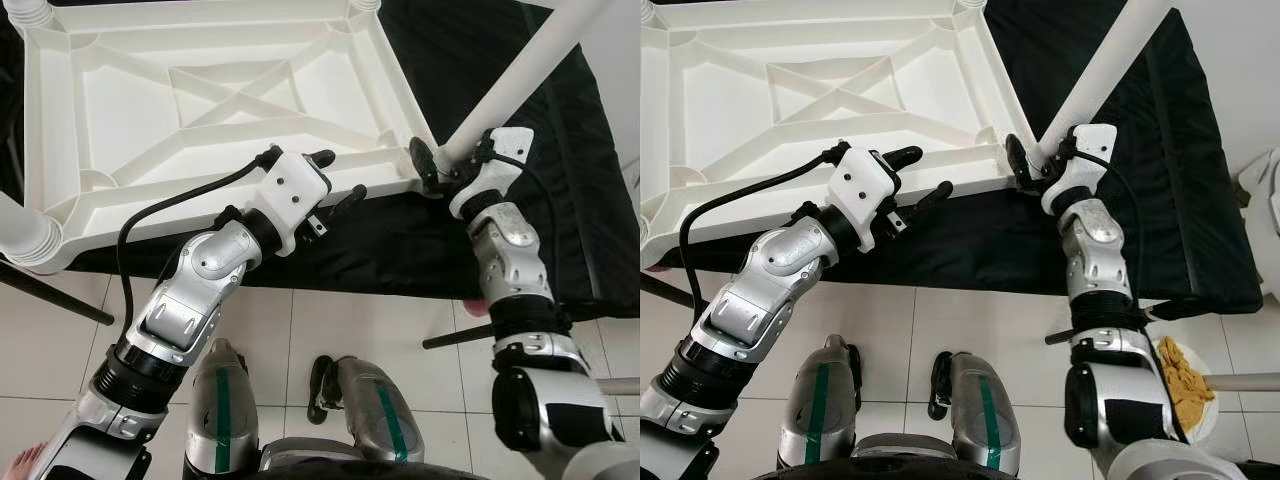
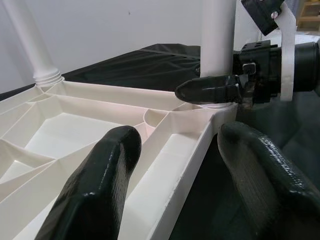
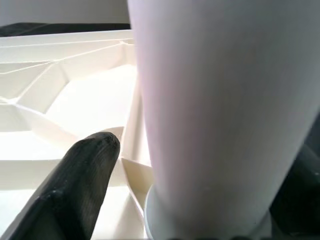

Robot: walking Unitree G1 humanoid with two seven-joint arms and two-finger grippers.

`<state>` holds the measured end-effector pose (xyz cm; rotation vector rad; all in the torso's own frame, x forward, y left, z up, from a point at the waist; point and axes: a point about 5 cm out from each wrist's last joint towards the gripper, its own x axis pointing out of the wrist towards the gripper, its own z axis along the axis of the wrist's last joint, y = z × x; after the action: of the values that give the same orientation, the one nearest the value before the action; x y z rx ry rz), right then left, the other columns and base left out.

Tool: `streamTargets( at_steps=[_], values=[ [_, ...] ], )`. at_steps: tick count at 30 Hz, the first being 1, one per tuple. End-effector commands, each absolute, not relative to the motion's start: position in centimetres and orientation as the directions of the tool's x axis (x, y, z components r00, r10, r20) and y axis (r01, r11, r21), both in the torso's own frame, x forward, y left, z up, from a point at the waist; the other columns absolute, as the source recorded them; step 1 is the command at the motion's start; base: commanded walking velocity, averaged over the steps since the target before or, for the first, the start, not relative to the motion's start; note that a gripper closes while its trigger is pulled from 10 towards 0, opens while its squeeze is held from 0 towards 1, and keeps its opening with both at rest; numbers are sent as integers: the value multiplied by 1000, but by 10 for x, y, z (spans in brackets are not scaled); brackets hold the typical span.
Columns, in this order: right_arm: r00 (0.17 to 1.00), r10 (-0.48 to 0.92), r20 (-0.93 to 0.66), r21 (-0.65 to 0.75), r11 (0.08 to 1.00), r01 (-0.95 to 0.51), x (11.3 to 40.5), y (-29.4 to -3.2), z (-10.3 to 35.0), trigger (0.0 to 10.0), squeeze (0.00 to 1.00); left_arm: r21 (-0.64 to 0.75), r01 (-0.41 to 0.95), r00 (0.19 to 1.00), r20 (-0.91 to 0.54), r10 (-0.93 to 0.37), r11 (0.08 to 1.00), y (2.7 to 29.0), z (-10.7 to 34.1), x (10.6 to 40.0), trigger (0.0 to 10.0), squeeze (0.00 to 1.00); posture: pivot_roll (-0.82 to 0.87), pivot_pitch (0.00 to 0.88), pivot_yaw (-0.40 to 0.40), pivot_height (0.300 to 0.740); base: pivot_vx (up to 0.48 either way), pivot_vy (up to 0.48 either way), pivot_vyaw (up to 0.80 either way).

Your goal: Building children table

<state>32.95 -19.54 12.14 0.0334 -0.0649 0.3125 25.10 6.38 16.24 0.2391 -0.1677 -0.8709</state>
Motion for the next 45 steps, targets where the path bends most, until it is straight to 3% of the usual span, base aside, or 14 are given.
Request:
streamTargets(
  at_steps=[1,15,16,17,18,39,40,41,42,45],
  values=[
    [933,354,69,13,935,-355,332,-200,124,10000,0,284,783,571,24,-820,554,61,162,247,10000,0,120,31,-104,740,0,0,0],
    [882,467,62,-19,884,-466,338,-221,133,10000,0,286,780,575,22,-818,557,63,163,248,10000,0,121,43,-94,740,0,0,0],
    [884,465,54,-21,885,-465,338,-223,132,6902,0,286,780,576,22,-817,557,63,163,248,10000,0,121,48,-94,740,0,0,0],
    [884,465,54,-21,885,-465,338,-223,132,6902,0,286,780,576,22,-817,557,63,163,248,10000,0,121,48,-94,740,0,0,0],
    [884,466,50,-18,885,-465,338,-224,131,0,0,286,779,576,23,-817,558,63,164,248,10000,0,121,50,-93,740,0,0,0],
    [873,484,61,-1,874,-485,332,-227,125,0,0,282,779,577,25,-816,560,63,165,248,10000,0,114,65,-92,740,0,0,0],
    [877,478,59,-3,878,-478,332,-226,124,8235,0,280,780,577,25,-816,560,63,165,248,10000,0,112,65,-95,740,0,0,0],
    [877,478,59,-3,878,-478,332,-226,124,8235,0,280,780,577,25,-816,560,63,165,248,10000,0,112,65,-95,740,0,0,0],
    [883,466,59,-3,884,-467,332,-225,124,10000,0,279,780,577,25,-816,560,63,165,248,10000,0,112,65,-96,740,0,0,0],
    [888,455,62,1,890,-456,332,-223,124,10000,0,278,780,577,25,-816,560,63,165,248,10000,0,111,65,-97,740,0,0,0]
  ],
)
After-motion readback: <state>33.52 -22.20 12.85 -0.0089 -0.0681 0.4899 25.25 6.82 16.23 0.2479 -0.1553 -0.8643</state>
